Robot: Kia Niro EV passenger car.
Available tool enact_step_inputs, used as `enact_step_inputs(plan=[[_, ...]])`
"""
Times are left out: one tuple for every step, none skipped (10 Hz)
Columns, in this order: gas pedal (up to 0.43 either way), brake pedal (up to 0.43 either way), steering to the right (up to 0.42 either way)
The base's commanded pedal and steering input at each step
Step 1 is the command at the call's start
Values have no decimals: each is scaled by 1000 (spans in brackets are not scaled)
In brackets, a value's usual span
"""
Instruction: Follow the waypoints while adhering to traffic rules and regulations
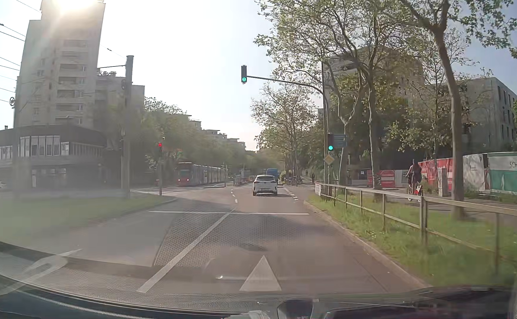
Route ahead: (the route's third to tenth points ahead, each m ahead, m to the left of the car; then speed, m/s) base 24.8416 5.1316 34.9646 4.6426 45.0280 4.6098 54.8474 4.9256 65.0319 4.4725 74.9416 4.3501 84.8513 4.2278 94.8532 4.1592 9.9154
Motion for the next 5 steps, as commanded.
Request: enact_step_inputs(plan=[[130,0,3],[130,0,3],[130,0,3],[130,0,3],[98,0,3]])
